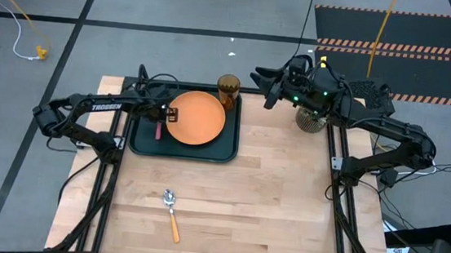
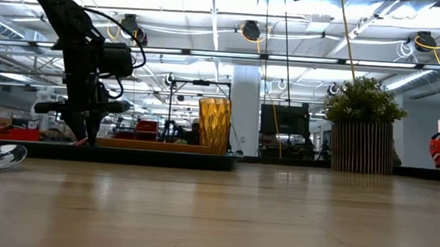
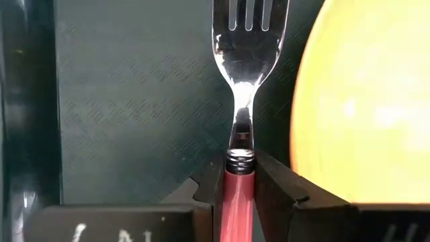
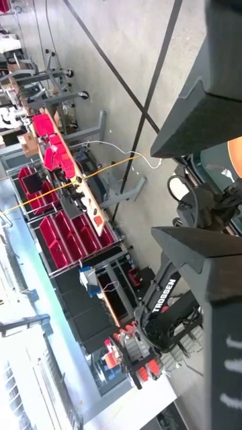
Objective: Pick and place plate/cup/fork/spoon on tray
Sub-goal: Put the pink fork on the black serving tray to the left of the orange plate, then put the yellow spoon on the black serving tray to the left of the pink fork
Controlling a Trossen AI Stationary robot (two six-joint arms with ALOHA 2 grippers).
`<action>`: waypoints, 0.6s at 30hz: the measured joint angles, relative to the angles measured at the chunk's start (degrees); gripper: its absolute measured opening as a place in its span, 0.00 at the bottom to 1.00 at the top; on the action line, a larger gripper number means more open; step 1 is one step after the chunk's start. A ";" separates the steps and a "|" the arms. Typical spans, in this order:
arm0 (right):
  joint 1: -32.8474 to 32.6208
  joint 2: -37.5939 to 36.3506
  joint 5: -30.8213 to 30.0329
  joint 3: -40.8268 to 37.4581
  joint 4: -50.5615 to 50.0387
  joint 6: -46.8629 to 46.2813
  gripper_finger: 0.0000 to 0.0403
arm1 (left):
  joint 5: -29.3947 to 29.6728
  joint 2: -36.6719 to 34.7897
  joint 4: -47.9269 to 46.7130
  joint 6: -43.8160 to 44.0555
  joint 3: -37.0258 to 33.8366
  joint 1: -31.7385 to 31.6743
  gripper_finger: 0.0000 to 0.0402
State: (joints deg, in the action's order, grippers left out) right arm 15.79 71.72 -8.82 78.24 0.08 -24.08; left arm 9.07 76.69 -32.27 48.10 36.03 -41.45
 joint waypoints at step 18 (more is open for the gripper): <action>0.00 0.00 -0.04 0.00 0.02 0.35 0.42 | 1.58 0.02 -0.02 1.74 0.01 0.35 0.30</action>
State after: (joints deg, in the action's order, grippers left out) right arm 15.79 71.72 -8.86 78.24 0.10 -23.73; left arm 10.65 76.71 -32.29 49.85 36.04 -41.10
